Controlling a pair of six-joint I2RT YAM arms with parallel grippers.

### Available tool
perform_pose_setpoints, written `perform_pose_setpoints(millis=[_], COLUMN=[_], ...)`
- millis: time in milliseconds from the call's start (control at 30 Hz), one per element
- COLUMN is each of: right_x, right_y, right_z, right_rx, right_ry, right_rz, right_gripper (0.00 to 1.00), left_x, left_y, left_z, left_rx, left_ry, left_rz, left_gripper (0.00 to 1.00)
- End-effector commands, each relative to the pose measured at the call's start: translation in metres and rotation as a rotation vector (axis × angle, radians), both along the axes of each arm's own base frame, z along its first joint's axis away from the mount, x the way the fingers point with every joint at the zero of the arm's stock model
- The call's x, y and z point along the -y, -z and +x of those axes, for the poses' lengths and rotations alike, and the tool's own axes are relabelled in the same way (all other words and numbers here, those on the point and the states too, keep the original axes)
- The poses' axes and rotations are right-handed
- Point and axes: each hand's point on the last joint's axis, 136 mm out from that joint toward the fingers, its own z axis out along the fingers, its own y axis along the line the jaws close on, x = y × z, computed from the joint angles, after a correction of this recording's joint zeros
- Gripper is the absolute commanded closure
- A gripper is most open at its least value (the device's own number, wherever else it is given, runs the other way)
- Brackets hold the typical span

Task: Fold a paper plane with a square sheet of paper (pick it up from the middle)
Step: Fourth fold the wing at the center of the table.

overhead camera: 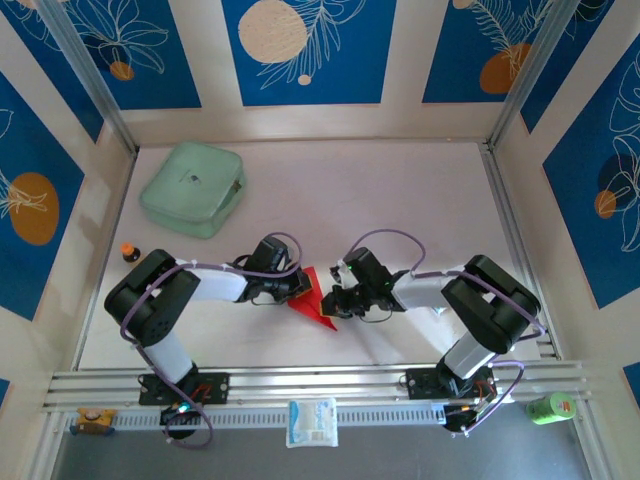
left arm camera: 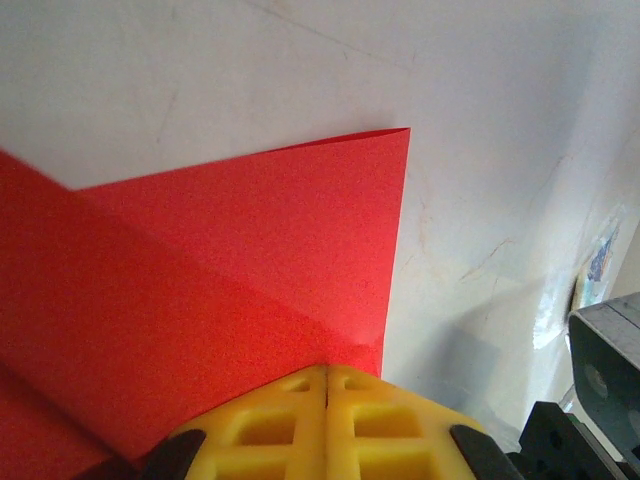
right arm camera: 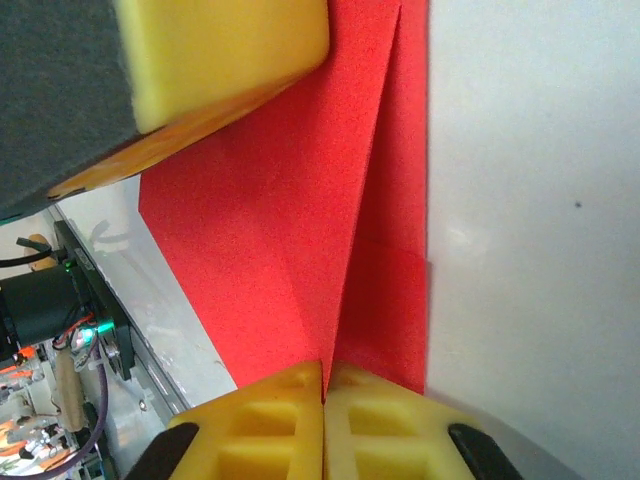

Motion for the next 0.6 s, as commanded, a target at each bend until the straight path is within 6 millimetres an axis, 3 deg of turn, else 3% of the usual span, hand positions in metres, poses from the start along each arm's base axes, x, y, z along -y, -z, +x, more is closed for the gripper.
perform_pose_setpoints(millis=[0, 267, 567], right_x=[0.005, 0.008, 0.018], right_y=[0.008, 0.009, 0.013], right_z=[-0.021, -0.03, -0.044], right_rx=[-0.063, -0.082, -0.102], right_ry=[-0.039, -0.041, -0.048], right_rz=[-0.013, -0.024, -0.043], right_gripper=[0.93, 0.88, 0.89], left_x=[-0.014, -0.015, -0.015], left_y=[0.024, 0.024, 0.023], left_z=[-0.013, -0.013, -0.014], left_rx=[-0.057, -0.055, -0.053], left_ry=[-0.009, -0.014, -0.016], left_rz=[0.072, 0.072, 0.073], left_gripper=[0.97, 0.98, 0.98])
